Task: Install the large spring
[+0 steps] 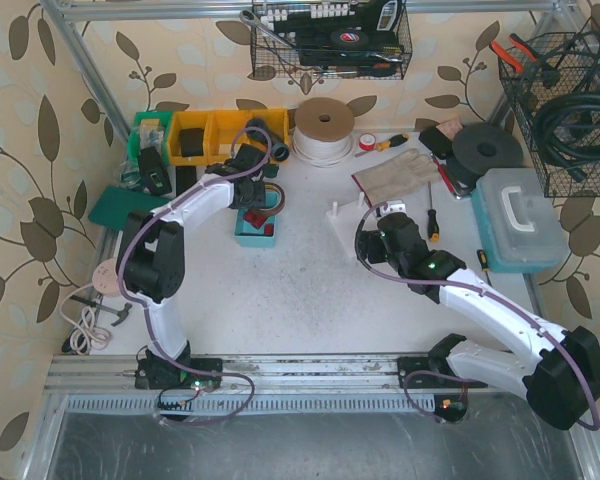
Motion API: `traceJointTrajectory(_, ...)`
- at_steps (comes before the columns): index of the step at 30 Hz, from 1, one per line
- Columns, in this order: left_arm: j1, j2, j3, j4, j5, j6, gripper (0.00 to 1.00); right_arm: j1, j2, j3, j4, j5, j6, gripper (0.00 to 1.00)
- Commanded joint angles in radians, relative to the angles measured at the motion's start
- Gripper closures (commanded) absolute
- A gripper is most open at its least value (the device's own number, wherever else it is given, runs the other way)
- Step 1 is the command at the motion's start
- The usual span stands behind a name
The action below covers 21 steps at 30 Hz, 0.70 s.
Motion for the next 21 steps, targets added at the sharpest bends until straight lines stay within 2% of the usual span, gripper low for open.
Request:
traceJointTrajectory(1, 0.008, 0.015, 0.056, -0.013, 0.026, -0.02, 0.62, 0.006, 0.009, 0.031, -0.001, -0.005, -0.012, 0.03)
traceJointTrajectory(14, 0.008, 0.062, 0.102, -0.035, 0.035, -0.029, 0.67, 0.006, 0.002, 0.032, -0.006, 0.002, -0.013, 0.03)
traceJointTrajectory(21, 0.008, 0.052, 0.102, -0.031, 0.042, -0.024, 0.78, 0.006, 0.002, 0.035, -0.011, 0.013, -0.013, 0.04)
